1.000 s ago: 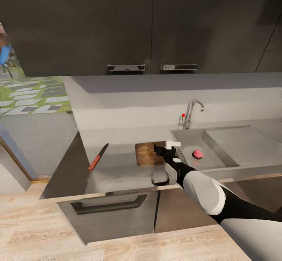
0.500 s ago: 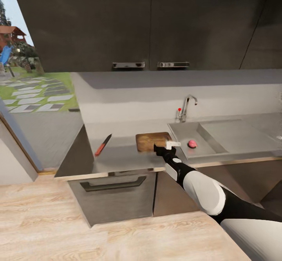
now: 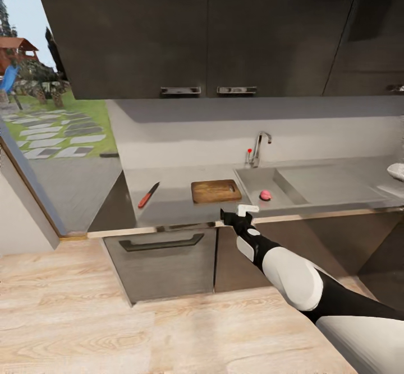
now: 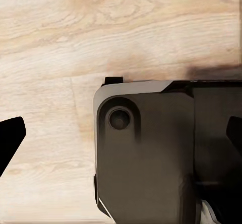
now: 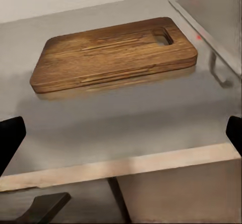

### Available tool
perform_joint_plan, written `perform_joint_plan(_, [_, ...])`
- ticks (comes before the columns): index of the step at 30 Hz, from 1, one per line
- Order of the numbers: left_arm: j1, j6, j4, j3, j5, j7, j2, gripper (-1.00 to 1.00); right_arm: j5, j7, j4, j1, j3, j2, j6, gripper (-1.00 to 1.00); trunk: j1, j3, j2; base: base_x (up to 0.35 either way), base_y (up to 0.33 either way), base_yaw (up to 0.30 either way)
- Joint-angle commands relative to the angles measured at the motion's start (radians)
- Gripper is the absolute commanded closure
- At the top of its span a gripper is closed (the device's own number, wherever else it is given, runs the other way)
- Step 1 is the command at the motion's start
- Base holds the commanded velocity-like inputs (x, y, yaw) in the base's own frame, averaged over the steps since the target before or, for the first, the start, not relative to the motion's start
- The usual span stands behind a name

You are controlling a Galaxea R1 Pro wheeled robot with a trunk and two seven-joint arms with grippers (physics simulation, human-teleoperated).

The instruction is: In the kitchen, take the Vidalia onion out of the sink, dice it on the chopping board with the paring knife, put the diced onion into the bowl on the countertop, then place both the paring knife and the chopping board into the sink.

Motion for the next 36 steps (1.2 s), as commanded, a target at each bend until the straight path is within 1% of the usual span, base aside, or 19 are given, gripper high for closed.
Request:
perform_joint_plan(1, [0.0, -0.001, -0.001, 0.0, 0.0, -0.001, 0.0, -1.0, 0.01, -0.005, 0.001, 0.0, -0.007, 0.0, -0.002, -1.0, 0.0, -0.002, -0.002, -0.277, -0.181, 0.0])
perform_joint_plan(7, [0.0, -0.001, -0.001, 0.0, 0.0, -0.001, 0.0, -1.0, 0.01, -0.005, 0.002, 0.001, -0.006, 0.0, -0.002, -1.0, 0.0, -0.002, -0.002, -0.276, -0.183, 0.0])
perform_joint_plan(10, [0.0, -0.001, -0.001, 0.0, 0.0, -0.001, 0.0, -1.0, 0.01, -0.003, 0.002, 0.014, -0.007, 0.0, -0.003, -1.0, 0.0, -0.002, -0.002, -0.267, -0.183, 0.0])
perform_joint_plan(16, [0.0, -0.001, -0.002, 0.002, 0.0, -0.001, 0.0, -1.0, 0.01, 0.005, 0.002, 0.09, -0.007, 0.0, -0.004, -1.0, 0.0, -0.002, -0.002, -0.113, -0.086, 0.0])
perform_joint_plan(18, [0.0, -0.001, -0.003, 0.001, 0.0, -0.001, 0.0, -1.0, 0.017, 0.007, 0.001, 0.142, -0.007, 0.0, -0.017, -1.0, 0.0, -0.002, -0.002, -0.019, -0.014, 0.0])
perform_joint_plan(22, [0.0, -0.001, -0.002, 0.001, 0.0, -0.001, 0.0, -1.0, 0.041, 0.008, 0.001, 0.204, -0.007, 0.0, -0.06, -1.0, 0.0, -0.002, -0.002, -0.007, -0.005, 0.0])
perform_joint_plan(23, [0.0, -0.001, -0.003, 0.002, 0.0, -0.001, 0.0, -1.0, 0.069, 0.009, 0.001, 0.27, -0.007, 0.0, -0.095, -1.0, 0.0, -0.002, -0.002, -0.001, -0.001, 0.0])
perform_joint_plan(25, [0.0, -0.001, -0.002, 0.002, 0.0, -0.001, 0.0, -1.0, 0.079, 0.01, 0.001, 0.306, -0.007, 0.0, -0.114, -1.0, 0.0, -0.002, -0.002, 0.0, 0.0, 0.0])
perform_joint_plan(28, [0.0, -0.001, -0.003, 0.002, 0.0, -0.001, 0.0, -1.0, 0.089, 0.01, 0.002, 0.374, -0.007, 0.0, -0.165, -1.0, 0.0, -0.002, -0.002, 0.0, 0.0, 0.0])
perform_joint_plan(29, [0.0, -0.001, -0.002, 0.002, 0.0, -0.001, 0.0, -1.0, 0.093, 0.01, 0.002, 0.403, -0.007, -0.005, -0.188, -1.0, 0.0, -0.002, -0.002, 0.0, 0.0, 0.0])
perform_joint_plan(32, [0.0, -0.001, -0.002, 0.002, 0.0, 0.0, 0.0, -1.0, 0.103, 0.011, 0.002, 0.45, -0.007, -0.019, -0.222, -1.0, 0.0, -0.002, -0.002, 0.0, 0.0, 0.0])
perform_joint_plan(33, [0.0, -0.001, -0.002, 0.002, 0.0, -0.001, 0.0, -1.0, 0.114, 0.012, 0.002, 0.481, -0.007, -0.028, -0.249, -1.0, 0.0, -0.002, -0.002, 0.0, 0.0, 0.0])
perform_joint_plan(34, [0.0, -0.001, -0.002, 0.002, 0.0, -0.001, 0.0, -1.0, 0.169, 0.016, 0.003, 0.574, -0.007, -0.053, -0.343, -1.0, 0.0, -0.002, -0.002, 0.0, 0.0, 0.0])
perform_joint_plan(36, [0.0, -0.001, -0.002, 0.002, 0.0, 0.0, 0.0, -1.0, 0.187, 0.017, 0.003, 0.606, -0.007, -0.061, -0.374, -1.0, 0.0, -0.002, -0.002, 0.0, 0.0, 0.0])
